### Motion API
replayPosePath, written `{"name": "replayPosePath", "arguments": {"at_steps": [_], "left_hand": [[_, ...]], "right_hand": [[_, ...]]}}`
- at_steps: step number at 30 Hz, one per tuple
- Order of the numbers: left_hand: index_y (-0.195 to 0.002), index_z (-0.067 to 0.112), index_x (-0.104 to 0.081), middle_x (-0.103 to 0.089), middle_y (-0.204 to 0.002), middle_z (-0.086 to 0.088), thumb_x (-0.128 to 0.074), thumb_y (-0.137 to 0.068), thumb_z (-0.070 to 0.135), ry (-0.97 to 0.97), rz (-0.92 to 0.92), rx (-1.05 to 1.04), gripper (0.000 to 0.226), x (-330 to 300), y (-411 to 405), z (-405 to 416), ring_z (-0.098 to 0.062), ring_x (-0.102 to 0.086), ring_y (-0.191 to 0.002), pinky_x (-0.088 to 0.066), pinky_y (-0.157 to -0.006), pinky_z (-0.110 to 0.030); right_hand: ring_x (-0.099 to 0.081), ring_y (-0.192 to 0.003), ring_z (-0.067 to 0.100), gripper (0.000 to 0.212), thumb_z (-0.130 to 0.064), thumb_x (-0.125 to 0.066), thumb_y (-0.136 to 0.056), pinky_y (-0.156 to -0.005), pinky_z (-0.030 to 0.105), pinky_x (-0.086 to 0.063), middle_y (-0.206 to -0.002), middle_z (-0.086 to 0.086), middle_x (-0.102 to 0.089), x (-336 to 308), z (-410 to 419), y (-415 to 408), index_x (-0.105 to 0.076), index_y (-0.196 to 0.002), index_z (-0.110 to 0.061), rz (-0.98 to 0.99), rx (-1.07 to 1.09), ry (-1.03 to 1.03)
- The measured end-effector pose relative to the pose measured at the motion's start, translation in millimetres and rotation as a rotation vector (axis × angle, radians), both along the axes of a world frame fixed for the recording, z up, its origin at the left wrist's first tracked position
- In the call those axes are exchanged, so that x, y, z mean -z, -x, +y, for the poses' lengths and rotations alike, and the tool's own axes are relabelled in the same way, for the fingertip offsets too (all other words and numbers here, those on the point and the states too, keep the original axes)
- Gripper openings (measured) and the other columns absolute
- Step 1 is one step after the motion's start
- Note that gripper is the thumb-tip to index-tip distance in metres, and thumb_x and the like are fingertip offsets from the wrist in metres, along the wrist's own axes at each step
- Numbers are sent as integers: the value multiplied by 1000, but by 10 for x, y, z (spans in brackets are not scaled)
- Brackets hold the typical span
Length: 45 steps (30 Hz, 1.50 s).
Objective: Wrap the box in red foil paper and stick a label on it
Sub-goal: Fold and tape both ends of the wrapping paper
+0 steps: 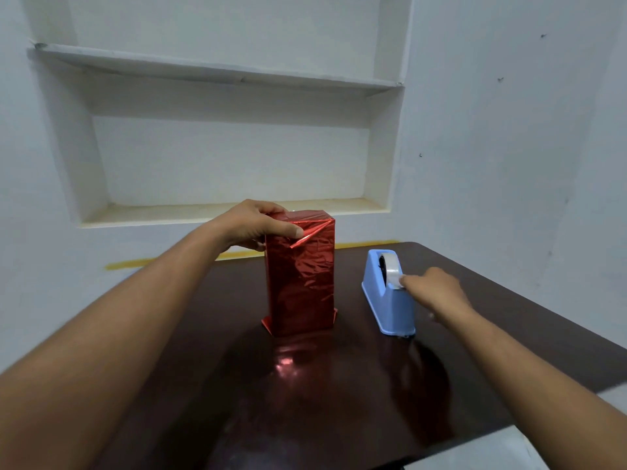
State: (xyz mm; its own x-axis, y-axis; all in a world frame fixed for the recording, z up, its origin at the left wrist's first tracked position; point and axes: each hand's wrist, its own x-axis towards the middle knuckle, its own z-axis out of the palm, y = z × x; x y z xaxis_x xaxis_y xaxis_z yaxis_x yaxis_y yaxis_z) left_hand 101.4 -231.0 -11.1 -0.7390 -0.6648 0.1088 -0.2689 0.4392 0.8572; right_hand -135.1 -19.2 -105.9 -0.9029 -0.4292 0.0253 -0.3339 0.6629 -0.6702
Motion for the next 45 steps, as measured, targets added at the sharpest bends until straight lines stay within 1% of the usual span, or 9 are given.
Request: {"name": "replayPosePath", "arguments": {"at_steps": [4, 7, 10, 16, 18, 21, 24, 37, 45], "left_hand": [[-111, 22, -75, -70, -103, -6, -91, -76, 26, 6, -7, -6, 38, -3, 5, -9, -20, -65, -84, -56, -99, -49], [-110, 24, -75, -72, -103, -7, -91, -75, 29, 19, -15, -13, 38, -3, 13, -15, -20, -66, -84, -56, -99, -50], [-107, 25, -75, -70, -104, -6, -91, -75, 28, 9, -8, -6, 35, -5, 6, -4, -21, -64, -86, -54, -101, -51], [-113, 22, -76, -74, -107, -14, -91, -75, 29, 10, -15, -5, 42, 1, 1, -16, -21, -66, -87, -54, -101, -53], [-113, 23, -76, -73, -118, -17, -92, -74, 30, 18, -17, -5, 43, 0, 6, -24, -21, -67, -89, -56, -101, -53], [-113, 23, -76, -73, -121, -16, -92, -73, 30, 20, -19, -11, 43, 3, 2, -33, -19, -69, -88, -57, -99, -52], [-112, 23, -76, -74, -114, -14, -91, -74, 28, 13, -20, -11, 42, -1, 2, -13, -20, -68, -90, -56, -101, -54], [-113, 22, -74, -71, -125, -18, -91, -75, 28, 20, -30, -18, 42, -10, -11, 6, -21, -69, -90, -57, -100, -50], [-105, 27, -73, -71, -125, -17, -90, -76, 27, 22, -25, -19, 34, -7, -2, 16, -21, -69, -91, -58, -99, -49]], "right_hand": [[-60, -111, 42, 37, -26, -66, -92, -59, 42, -58, -129, 10, -55, -128, 2, 23, -55, -124, -11, -480, -2, 228], [-62, -103, 43, 40, -27, -65, -97, -63, 51, -60, -116, 11, -57, -224, -19, 2, -53, -131, -10, -621, -57, 189], [-59, -107, 40, 31, -10, -63, -96, -78, 60, -60, -111, 14, -57, -231, -79, 39, -59, -127, -6, -659, -92, 230], [-49, -127, 37, 36, -12, -66, -93, -70, 80, -50, -136, 11, -53, -175, -119, -7, -63, -129, -10, -680, -52, 497], [-53, -117, 36, 34, -8, -65, -92, -75, 77, -53, -129, 12, -56, -120, -67, -52, -64, -126, -7, -679, -43, 585], [-64, -99, 35, 40, -2, -66, -88, -68, 57, -61, -114, 15, -62, 31, -13, -97, -58, -127, 0, -648, -33, 646], [-67, -103, 37, 44, -2, -70, -84, -59, 46, -59, -118, 19, -65, 100, 11, -133, -57, -126, 2, -649, -23, 687], [-64, -98, 33, 43, -1, -70, -81, -72, 53, -61, -111, 17, -63, 316, 9, -182, -59, -123, 2, -635, 37, 759], [-68, -98, 35, 42, -12, -81, -80, -60, 48, -64, -117, 15, -65, 386, 2, -112, -65, -117, -1, -500, 88, 616]]}}
